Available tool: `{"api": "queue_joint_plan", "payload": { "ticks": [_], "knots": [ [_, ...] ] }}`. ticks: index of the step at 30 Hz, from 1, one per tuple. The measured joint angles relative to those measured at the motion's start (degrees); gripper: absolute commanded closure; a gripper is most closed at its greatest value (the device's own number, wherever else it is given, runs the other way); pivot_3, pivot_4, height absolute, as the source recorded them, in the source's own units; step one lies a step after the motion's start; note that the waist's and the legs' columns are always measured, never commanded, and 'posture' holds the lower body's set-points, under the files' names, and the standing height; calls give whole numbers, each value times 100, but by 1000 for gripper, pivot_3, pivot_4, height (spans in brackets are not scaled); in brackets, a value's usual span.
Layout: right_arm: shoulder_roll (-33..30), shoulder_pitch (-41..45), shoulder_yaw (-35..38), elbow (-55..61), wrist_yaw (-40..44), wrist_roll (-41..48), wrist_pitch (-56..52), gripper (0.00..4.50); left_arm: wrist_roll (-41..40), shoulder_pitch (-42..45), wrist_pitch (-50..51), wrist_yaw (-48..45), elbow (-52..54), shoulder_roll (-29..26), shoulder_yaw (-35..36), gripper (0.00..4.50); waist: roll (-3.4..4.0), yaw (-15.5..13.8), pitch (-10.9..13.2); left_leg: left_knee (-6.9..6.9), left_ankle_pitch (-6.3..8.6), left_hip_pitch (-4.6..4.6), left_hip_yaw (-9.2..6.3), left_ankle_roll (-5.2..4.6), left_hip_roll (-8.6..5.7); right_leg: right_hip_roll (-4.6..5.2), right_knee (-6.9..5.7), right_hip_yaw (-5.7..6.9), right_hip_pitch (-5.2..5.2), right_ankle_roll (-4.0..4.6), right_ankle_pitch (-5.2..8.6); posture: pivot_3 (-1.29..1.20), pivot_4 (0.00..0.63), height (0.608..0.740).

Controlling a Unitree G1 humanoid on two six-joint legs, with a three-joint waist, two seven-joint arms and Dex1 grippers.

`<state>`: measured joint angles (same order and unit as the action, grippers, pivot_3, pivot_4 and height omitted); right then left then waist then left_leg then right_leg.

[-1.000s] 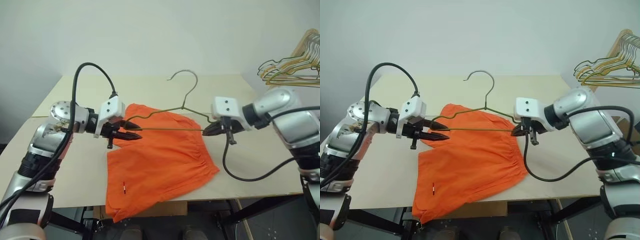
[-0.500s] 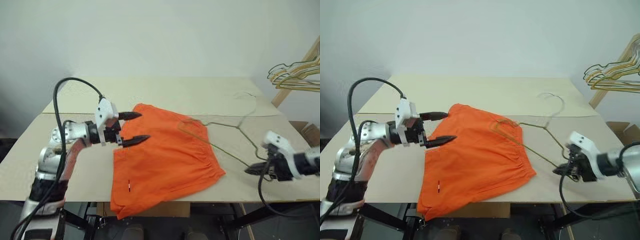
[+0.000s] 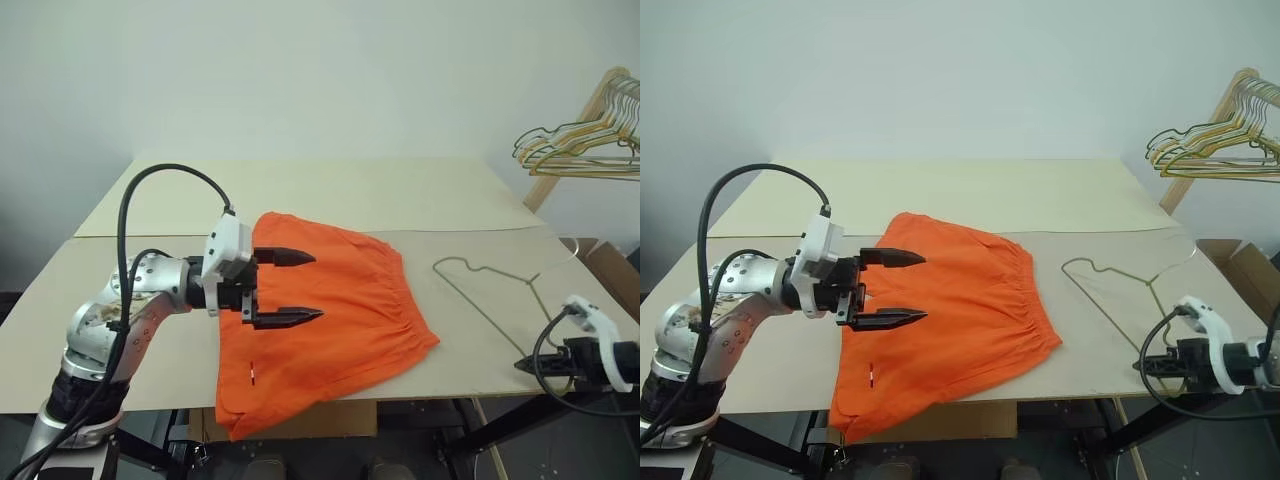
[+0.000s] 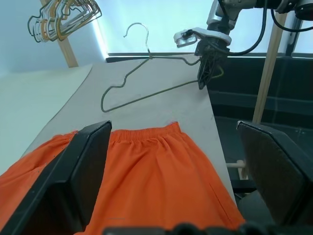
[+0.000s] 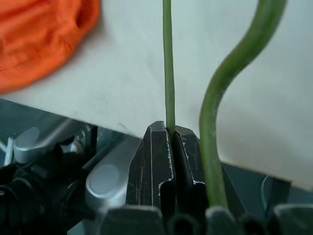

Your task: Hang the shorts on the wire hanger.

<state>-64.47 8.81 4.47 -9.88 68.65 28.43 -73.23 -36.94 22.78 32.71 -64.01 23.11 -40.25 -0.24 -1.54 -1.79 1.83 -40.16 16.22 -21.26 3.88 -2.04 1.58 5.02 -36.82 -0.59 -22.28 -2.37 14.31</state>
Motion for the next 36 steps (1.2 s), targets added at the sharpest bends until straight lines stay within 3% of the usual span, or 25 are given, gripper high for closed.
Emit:
{"api": "queue_joint_plan", "payload": {
  "ticks": [27, 36],
  "knots": [
    [-326, 488, -1304, -237, 1373, 493, 119, 4500, -93, -251, 7, 10, 195, -240, 1, 29, 2, -53, 1, 7, 1, -1, 0, 1, 0, 2, 9, 0, -2, -4, -2, 112, 0, 740],
    [317, 1460, -1831, -1009, 1289, 199, 241, 4500, -95, -240, -3, -14, 182, -289, 7, 29, 3, -106, 2, 12, 1, -10, 2, 1, 2, -4, 17, -1, -10, -1, -5, 153, 0, 740]
  ]
}}
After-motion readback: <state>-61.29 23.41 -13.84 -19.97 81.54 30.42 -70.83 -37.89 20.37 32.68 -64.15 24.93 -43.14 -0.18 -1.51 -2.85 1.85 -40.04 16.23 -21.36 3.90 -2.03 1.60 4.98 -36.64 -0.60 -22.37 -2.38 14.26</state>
